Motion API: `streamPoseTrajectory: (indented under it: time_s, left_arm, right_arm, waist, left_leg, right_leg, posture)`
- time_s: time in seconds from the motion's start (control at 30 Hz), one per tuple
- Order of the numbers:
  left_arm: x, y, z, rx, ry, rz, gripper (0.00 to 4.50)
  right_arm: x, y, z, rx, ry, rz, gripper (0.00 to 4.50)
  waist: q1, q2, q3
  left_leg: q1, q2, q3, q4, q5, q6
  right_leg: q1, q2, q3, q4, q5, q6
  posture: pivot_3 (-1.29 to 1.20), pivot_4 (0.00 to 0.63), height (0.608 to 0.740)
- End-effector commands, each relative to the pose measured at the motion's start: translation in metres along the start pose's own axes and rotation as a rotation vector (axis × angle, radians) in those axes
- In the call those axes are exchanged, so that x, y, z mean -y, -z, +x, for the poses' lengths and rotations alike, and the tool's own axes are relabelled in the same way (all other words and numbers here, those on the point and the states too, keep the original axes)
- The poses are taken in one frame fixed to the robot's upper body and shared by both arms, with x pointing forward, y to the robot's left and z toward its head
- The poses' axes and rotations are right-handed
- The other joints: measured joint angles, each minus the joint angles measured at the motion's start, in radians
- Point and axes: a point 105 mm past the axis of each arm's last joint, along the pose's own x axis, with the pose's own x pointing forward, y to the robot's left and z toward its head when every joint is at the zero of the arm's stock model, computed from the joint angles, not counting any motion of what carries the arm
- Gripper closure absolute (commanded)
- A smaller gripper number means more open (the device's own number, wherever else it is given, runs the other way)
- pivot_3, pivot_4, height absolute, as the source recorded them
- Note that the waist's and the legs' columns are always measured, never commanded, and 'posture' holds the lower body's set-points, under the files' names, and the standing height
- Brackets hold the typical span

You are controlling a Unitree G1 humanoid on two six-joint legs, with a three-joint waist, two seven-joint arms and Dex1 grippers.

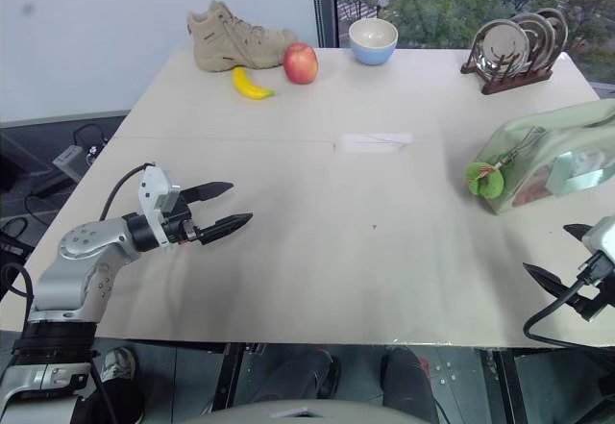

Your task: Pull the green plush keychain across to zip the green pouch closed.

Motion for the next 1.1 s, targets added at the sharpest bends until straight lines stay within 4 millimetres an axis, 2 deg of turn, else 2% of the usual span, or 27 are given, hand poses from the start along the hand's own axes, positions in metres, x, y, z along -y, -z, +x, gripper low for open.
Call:
streamPoseTrajectory:
  time_s: [0.03, 0.23, 0.37, 0.43, 0.57, 0.77, 0.93, 1.1]
  left_arm:
    - [0.004, -0.018, 0.0, 0.042, 0.027, 0.052, 0.07]
    - [0.021, -0.029, 0.005, 0.12, 0.125, 0.049, 0.07]
    - [0.041, -0.039, 0.009, 0.172, 0.232, 0.073, 0.07]
    - [0.053, -0.045, 0.011, 0.19, 0.305, 0.111, 0.07]
    - [0.068, -0.06, 0.019, 0.251, 0.402, 0.132, 0.07]
    - [0.079, -0.076, 0.033, 0.327, 0.48, 0.138, 0.07]
    - [0.088, -0.087, 0.039, 0.394, 0.523, 0.104, 0.07]
    - [0.095, -0.087, 0.039, 0.411, 0.546, 0.074, 0.07]
  right_arm:
    - [0.007, -0.01, -0.004, 0.017, 0.033, -0.05, 0.0]
    - [0.016, -0.015, -0.002, 0.027, 0.063, -0.094, 0.0]
    - [0.024, -0.018, -0.003, 0.019, 0.08, -0.139, 0.0]
    - [0.036, -0.023, -0.004, -0.005, 0.103, -0.213, 0.0]
    - [0.073, -0.029, -0.006, -0.139, 0.145, -0.494, 0.0]
    - [0.112, -0.045, 0.004, -0.213, 0.124, -0.68, 0.0]
    - [0.128, -0.058, 0.019, -0.189, 0.1, -0.711, 0.0]
    - [0.137, -0.065, 0.026, -0.195, 0.092, -0.738, 0.0]
  waist:
    - [0.002, 0.0, 0.0]
    - [0.006, 0.0, 0.001]
    - [0.006, 0.0, 0.001]
    - [0.004, 0.001, 0.002]
    - [0.005, 0.003, 0.004]
    - [0.001, 0.006, 0.007]
    - [-0.019, 0.007, 0.009]
    - [-0.022, 0.008, 0.01]
  left_leg:
    - [0.0, 0.0, 0.0, 0.0, 0.0, 0.0]
    - [0.0, 0.0, 0.001, 0.0, 0.0, 0.0]
    - [0.0, 0.0, 0.001, -0.001, 0.0, 0.0]
    - [0.0, 0.0, 0.002, -0.001, 0.0, 0.0]
    - [0.001, 0.0, 0.007, 0.0, -0.001, 0.001]
    - [0.001, 0.004, 0.009, -0.002, -0.001, 0.001]
    - [-0.001, 0.004, 0.011, -0.003, -0.001, 0.001]
    - [-0.002, 0.005, 0.01, -0.006, -0.002, 0.002]
  right_leg:
    - [0.0, 0.0, 0.0, 0.0, 0.0, 0.0]
    - [0.0, 0.0, 0.001, 0.0, 0.0, 0.0]
    - [-0.001, 0.0, 0.001, -0.001, 0.0, 0.0]
    - [-0.001, 0.0, 0.001, -0.001, 0.0, 0.0]
    - [-0.001, 0.0, 0.001, -0.001, 0.0, 0.0]
    - [-0.002, 0.002, 0.001, -0.002, 0.0, 0.0]
    - [-0.003, 0.002, 0.002, -0.006, 0.0, 0.0]
    - [-0.003, 0.002, 0.002, -0.011, 0.0, 0.0]
  posture:
    - [0.0, 0.15, 0.74]
    - [0.0, 0.15, 0.74]
    - [0.0, 0.15, 0.74]
    - [0.0, 0.15, 0.74]
    - [0.0, 0.15, 0.74]
    - [0.0, 0.15, 0.74]
    - [0.0, 0.15, 0.74]
    - [0.0, 0.15, 0.74]
